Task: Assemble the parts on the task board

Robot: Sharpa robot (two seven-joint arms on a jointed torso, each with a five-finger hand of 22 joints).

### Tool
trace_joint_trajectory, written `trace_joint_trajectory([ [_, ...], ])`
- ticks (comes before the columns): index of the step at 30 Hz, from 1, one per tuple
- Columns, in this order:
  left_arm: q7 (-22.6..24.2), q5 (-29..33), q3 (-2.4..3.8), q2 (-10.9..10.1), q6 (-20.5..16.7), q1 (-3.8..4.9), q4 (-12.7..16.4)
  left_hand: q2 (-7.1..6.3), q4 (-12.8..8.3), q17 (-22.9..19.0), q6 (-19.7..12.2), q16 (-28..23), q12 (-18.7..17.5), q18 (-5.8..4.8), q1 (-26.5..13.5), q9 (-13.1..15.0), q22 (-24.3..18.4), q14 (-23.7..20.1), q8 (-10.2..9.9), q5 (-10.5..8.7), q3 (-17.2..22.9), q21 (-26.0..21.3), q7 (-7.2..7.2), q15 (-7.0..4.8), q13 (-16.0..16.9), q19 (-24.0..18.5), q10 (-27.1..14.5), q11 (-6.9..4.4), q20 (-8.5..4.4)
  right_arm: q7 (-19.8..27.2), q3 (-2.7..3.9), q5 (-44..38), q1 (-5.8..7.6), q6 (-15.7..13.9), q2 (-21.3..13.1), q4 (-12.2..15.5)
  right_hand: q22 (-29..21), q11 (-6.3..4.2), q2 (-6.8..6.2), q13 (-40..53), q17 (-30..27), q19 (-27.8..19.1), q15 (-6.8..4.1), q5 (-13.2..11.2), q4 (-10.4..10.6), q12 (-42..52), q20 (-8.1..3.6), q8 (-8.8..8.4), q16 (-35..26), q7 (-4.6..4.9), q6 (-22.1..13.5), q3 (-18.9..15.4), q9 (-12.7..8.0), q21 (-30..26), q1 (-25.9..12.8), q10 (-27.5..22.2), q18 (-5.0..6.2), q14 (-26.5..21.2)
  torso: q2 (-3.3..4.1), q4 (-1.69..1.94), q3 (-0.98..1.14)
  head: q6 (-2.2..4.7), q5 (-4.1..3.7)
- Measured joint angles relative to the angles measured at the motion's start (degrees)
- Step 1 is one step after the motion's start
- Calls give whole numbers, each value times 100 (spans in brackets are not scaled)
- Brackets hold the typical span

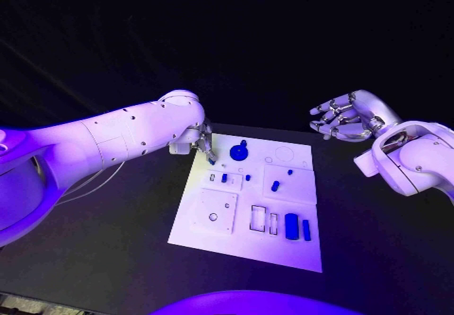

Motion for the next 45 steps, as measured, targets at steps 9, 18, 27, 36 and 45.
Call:
trace_joint_trajectory([
  [9, 13, 160, -3, -23, -39, -4, 8, -859, 177, 0, 52, 0, -78, 0, -410, 385, 0, 2, -10, 109, 1429, 0, 68, 39, -46, 0, 33, 45, 0, 2, 0, -4, 0, 0, -2, 0, -7, 0, 0, -10, 0, 0, 0, 24, 0, 0, 0, 0, -23, 0, 0, 0, 0, 0, 0, 0, 0, 0, -7, 1, 1, 10, 24],
  [18, 30, 576, 3, -201, -358, -4, 191, -1189, -80, -1, 186, 0, -50, 0, -885, 594, 3, 2, 71, 781, 1873, 27, 35, 39, 26, 0, 190, -23, 0, 5, 0, -6, 0, -1, -11, -2, -7, 0, 0, -10, 0, 0, 0, 24, 0, 0, 0, 0, -23, 0, 0, 0, 0, 0, 0, 0, 0, 0, -8, 4, 3, 21, 51],
  [27, 102, 830, 13, -569, -766, -1, 781, -1318, -197, -2, 225, 0, -235, 0, -1069, 685, 4, 2, 99, 1194, 1952, 27, 37, -4, -172, 0, 208, -20, 0, 7, 0, -7, -1, -1, -25, -5, -14, 0, 0, -21, 0, 0, 0, 24, 0, 0, 0, 0, -23, -1, 1, 0, 0, -24, 0, 0, 0, 0, -10, 9, 2, 24, 52],
  [36, 107, 857, -1, -917, -1180, -2, 1311, -1419, -322, -2, 369, 0, -235, 0, -1218, 732, 3, 1, 96, 1603, 1969, 61, -5, -44, -126, 2, 342, -113, -2, 7, -2, -5, -1, -2, -52, 3, -23, 0, 0, -29, 0, 0, 21, 45, 0, 0, 0, 0, -55, -1, 1, 0, 0, -24, 0, 0, 0, 20, -15, 10, -1, 25, 52],
  [45, 26, 700, -24, -1178, -1465, -107, 1700, -1488, -363, -3, 441, 0, -228, 0, -1329, 779, 3, -18, 121, 1909, 1930, 117, -36, -66, -94, 1, 433, -159, -43, 8, -3, -3, -1, -4, -79, 12, -29, 0, 0, -35, 5, 0, 20, 45, 0, 0, 0, 0, -55, -2, 2, 0, 0, -24, 0, 0, 0, 20, -19, 27, -6, 8, 61],
])
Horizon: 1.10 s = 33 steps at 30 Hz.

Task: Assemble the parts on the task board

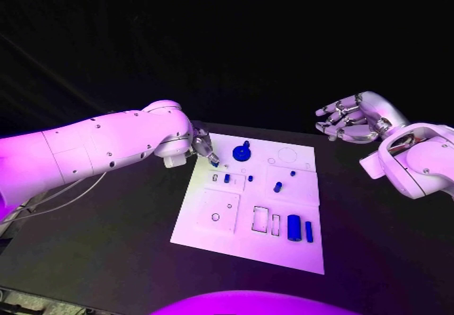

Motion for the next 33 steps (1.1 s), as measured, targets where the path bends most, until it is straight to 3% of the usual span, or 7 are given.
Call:
trace_joint_trajectory([
  [6, -96, -132, -9, -84, -132, -126, 180, -8, -37, 0, 0, 0, 21, 0, -58, 14, 0, 20, 0, 52, 37, 0, 0, -20, 10, 0, 11, 6, 0, 5, 0, 1, -2, -4, -2, 2, 0, 0, 0, 0, 0, 0, 0, 0, 0, 0, 0, 0, 0, -5, 5, 0, 0, 0, 0, 0, 0, 0, -3, 1, -3, -20, -4],
  [14, -183, -241, -14, -118, -276, -229, 296, 7, -73, -1, 52, 0, 21, 0, -121, 37, -1, 20, 22, 61, 41, 21, -13, -20, 17, 0, 53, 6, 0, 9, -2, 2, -6, -10, -12, 3, 0, 0, 0, 0, -1, 0, 0, 0, 0, 0, 0, 0, 0, -6, 6, 0, 0, 0, 0, 0, 0, 0, -3, -1, -1, -29, -5],
  [16, -196, -255, -15, -121, -307, -239, 313, -15, -194, -1, 61, 0, 21, 0, -184, 41, -1, 20, 23, 61, 115, 21, -21, -20, 17, 0, 74, -12, 1, 11, -3, 2, -7, -11, -12, 4, 0, 0, 0, 0, -1, 0, 0, 0, 0, 0, 0, 0, 0, -6, 6, 0, 0, 0, 0, 0, 0, 0, -3, -2, 0, -31, -7],
  [33, -284, -480, -14, -110, -390, -298, 435, -30, -268, -1, 61, 0, 21, 0, -212, 74, -1, 20, 48, 59, 126, 21, -21, -19, -30, 0, 96, 3, 0, 25, -4, 11, -10, -16, -18, 6, -7, 0, 0, -8, -1, 0, 0, 23, 0, 0, 0, 0, 0, -6, 6, 0, 0, 0, 0, 0, 0, 0, 3, -4, 3, -60, -1],
])
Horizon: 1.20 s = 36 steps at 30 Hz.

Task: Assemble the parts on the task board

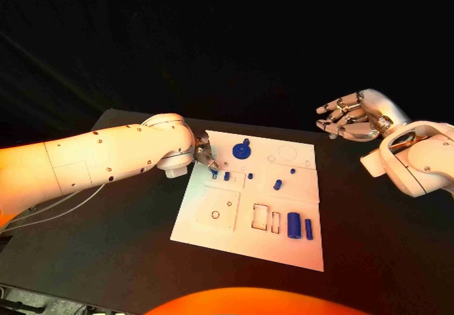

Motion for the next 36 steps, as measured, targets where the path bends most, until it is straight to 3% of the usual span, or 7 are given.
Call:
trace_joint_trajectory([
  [15, -26, -254, 0, 17, 67, -63, 31, 15, -9, 0, 0, 0, -68, 0, 15, 2, 0, 0, -7, -21, 9, 0, 0, 1, -81, 0, -3, 5, 0, 7, -1, 5, -3, -3, 0, 0, -5, 0, 0, -5, 5, 0, 0, 0, 0, 0, 0, 0, -35, -1, 1, 0, 0, -21, 0, 0, 0, 0, 1, 0, -1, -20, 28],
  [25, -28, -304, 4, 18, 115, -68, 46, 24, -14, 0, 0, 0, -68, 0, 24, 2, -1, -1, -5, -45, 14, -1, 0, 2, -88, 0, 5, 15, 0, 10, -2, 6, -7, -4, 9, -6, -11, 0, 0, -11, 4, 0, -21, 23, 0, 0, 0, 0, -34, 3, -3, 0, 0, -21, 0, 0, 0, 21, 2, 1, -1, -41, 19],
  [36, -28, -332, 5, 15, 220, -71, 60, 31, -30, 0, 0, 0, -111, 0, 32, 7, -1, -1, 6, -37, -1, -1, 0, 2, -113, 0, 5, 17, 0, 20, -3, 8, -15, -4, 22, -10, -11, 0, 0, -11, 4, 0, -21, 22, 0, 0, 0, 0, -34, 12, -12, 0, 0, -21, 0, 0, 0, 21, -2, 2, -1, -54, 60],
])
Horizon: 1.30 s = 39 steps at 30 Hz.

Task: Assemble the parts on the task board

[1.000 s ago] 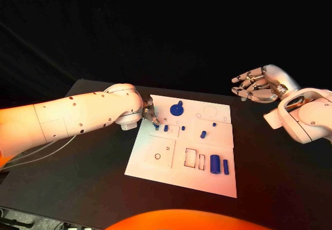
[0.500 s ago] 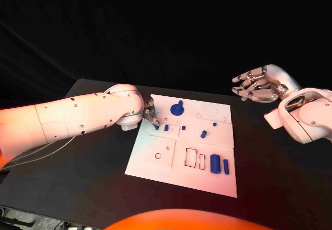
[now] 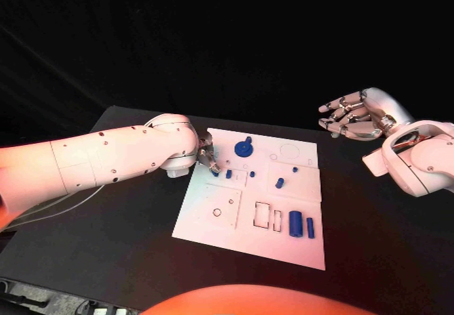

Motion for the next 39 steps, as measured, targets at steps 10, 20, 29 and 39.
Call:
trace_joint_trajectory([
  [10, 0, -21, 1, 2, 45, 1, -1, 23, -16, 5, 0, 0, -27, 0, -22, 10, 0, -1, -5, 0, -16, 0, 0, 1, -38, 0, 21, -15, 0, 8, 0, 5, -3, 0, -2, 5, -5, 0, 0, -6, 5, 0, 0, 0, 0, -23, 0, 0, -22, -1, 0, 0, 0, 0, 0, 0, 0, 0, -1, -4, 2, -14, 11],
  [20, 0, -24, 2, 7, 74, 2, -5, 75, -121, 4, 0, 0, -66, 0, -77, 42, 0, -22, 16, -57, -121, 0, 0, -19, -52, 0, 60, -38, 0, 10, -1, 8, -4, 0, -6, 12, -5, 0, 0, -15, 4, 0, 0, 0, 0, -23, 0, 0, -22, -1, 1, 0, 0, 0, 0, 0, 0, 0, -1, -4, 4, -23, 17],
  [29, 0, -25, 7, 12, 119, 7, -10, 125, -290, 3, -13, 0, -66, -1, -130, 92, 0, 2, 16, -113, -288, 23, -13, -44, -12, 0, 114, -74, 0, 11, -1, 9, -4, 0, -11, 15, -5, 0, 0, -14, 4, 0, 0, 0, 0, -23, 0, 0, -22, -2, 2, 0, 0, 0, 0, 0, 0, 0, -1, -4, 2, -26, 14],
  [39, 0, -25, 10, 28, 134, 11, -25, 167, -416, 3, -21, 0, -25, -1, -178, 95, -1, 2, 44, -179, -358, 24, -22, -44, 16, 0, 121, -78, 0, 13, -1, 10, -4, 0, -12, 21, -13, 0, 0, -22, 3, 0, 0, 0, 0, -23, 0, 0, -44, -3, 3, 0, 0, -22, 0, 0, 0, -1, -1, -2, 1, -25, 10],
])
